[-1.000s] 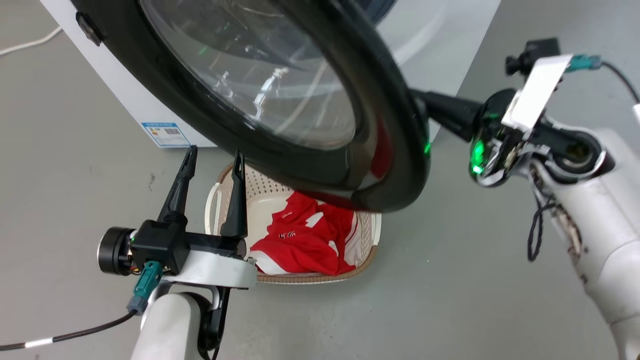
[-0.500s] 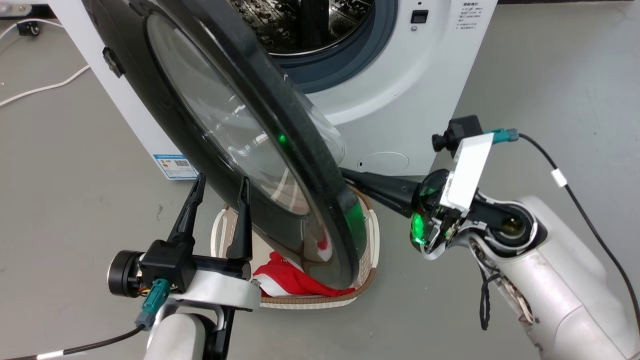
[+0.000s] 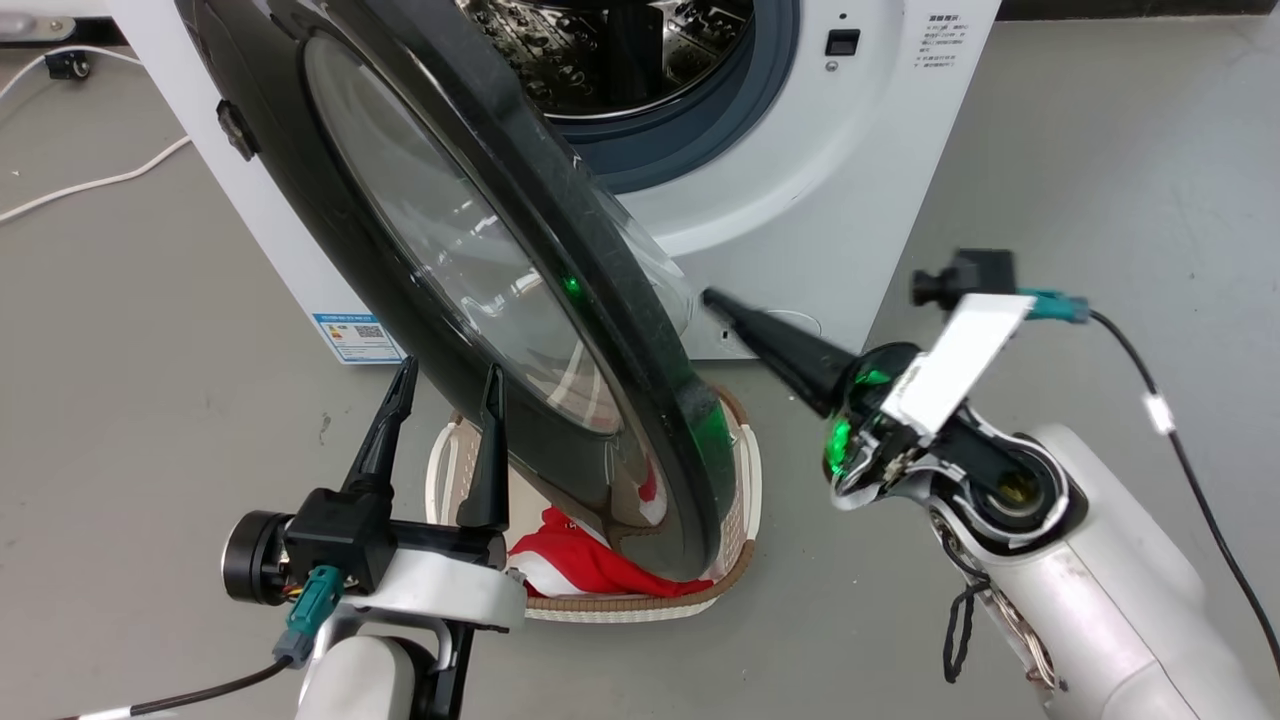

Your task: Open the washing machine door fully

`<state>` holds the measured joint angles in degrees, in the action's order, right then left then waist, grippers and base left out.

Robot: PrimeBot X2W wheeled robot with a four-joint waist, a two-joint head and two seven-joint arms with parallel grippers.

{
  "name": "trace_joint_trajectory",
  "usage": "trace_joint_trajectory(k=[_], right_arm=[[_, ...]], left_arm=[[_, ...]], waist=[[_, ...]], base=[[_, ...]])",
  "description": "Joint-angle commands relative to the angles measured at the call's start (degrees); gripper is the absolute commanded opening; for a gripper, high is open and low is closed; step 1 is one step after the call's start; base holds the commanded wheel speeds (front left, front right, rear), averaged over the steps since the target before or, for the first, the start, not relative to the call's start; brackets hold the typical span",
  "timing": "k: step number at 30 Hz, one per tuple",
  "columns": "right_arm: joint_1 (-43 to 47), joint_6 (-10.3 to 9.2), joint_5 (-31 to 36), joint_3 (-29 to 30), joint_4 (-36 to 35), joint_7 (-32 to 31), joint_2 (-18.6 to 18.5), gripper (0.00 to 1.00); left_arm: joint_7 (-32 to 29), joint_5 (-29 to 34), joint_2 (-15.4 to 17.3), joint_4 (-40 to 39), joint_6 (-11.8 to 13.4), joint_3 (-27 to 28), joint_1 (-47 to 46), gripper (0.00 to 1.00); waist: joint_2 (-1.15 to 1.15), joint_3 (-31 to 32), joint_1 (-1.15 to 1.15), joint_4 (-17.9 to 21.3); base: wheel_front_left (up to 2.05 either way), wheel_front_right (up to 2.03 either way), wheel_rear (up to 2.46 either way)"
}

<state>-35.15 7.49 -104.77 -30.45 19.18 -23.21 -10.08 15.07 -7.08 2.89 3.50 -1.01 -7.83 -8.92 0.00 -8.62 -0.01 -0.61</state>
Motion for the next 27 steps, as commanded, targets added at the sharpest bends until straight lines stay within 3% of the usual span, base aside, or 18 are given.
trace_joint_trajectory(k=[1, 6, 15, 16, 17, 19, 27], right_arm=[[3.79, 0.0, 4.22, 5.07, -3.72, 9.98, -0.29, 0.0], [8.41, 0.0, 6.65, 11.48, -7.24, 18.79, -2.12, 0.0], [20.09, 0.0, 8.83, 19.54, -12.49, 28.4, -5.07, 0.0], [21.31, 0.0, 9.66, 19.91, -12.61, 29.45, -5.37, 0.08], [22.55, 0.0, 10.03, 20.18, -12.72, 30.38, -5.42, 0.34], [24.88, 0.0, 11.76, 20.52, -12.7, 32.46, -5.62, 1.0], [28.63, 0.0, 24.94, 21.44, -9.61, 37.96, -4.25, 1.0]], left_arm=[[0.14, -0.16, -0.04, 0.14, 0.19, 0.32, 0.39, 1.0], [0.14, 0.04, -0.03, 0.28, 0.22, 0.96, 0.7, 1.0], [0.14, 0.26, -0.04, 0.63, 0.31, 1.91, 1.63, 1.0], [0.14, 0.26, -0.03, 0.66, 0.28, 1.98, 1.69, 1.0], [0.14, 0.3, -0.04, 0.68, 0.25, 2.03, 1.82, 1.0], [0.14, 0.31, -0.04, 0.75, 0.25, 2.13, 2.03, 1.0], [0.14, 0.19, -0.04, 0.82, 0.52, 2.7, 2.94, 1.0]], waist=[[0.0, 0.12, 0.01, 0.25], [0.0, 0.68, 0.01, 0.6], [0.0, 2.23, 0.01, 1.03], [0.0, 2.38, 0.01, 1.05], [0.0, 2.49, 0.01, 1.04], [0.0, 2.6, 0.01, 0.99], [0.0, 3.21, 0.01, 1.14]], base=[[0.0, 0.0, 0.0], [0.0, 0.0, 0.0], [0.0, 0.0, 0.0], [0.0, 0.0, 0.0], [0.0, 0.0, 0.0], [0.0, 0.0, 0.0], [0.0, 0.0, 0.0]])
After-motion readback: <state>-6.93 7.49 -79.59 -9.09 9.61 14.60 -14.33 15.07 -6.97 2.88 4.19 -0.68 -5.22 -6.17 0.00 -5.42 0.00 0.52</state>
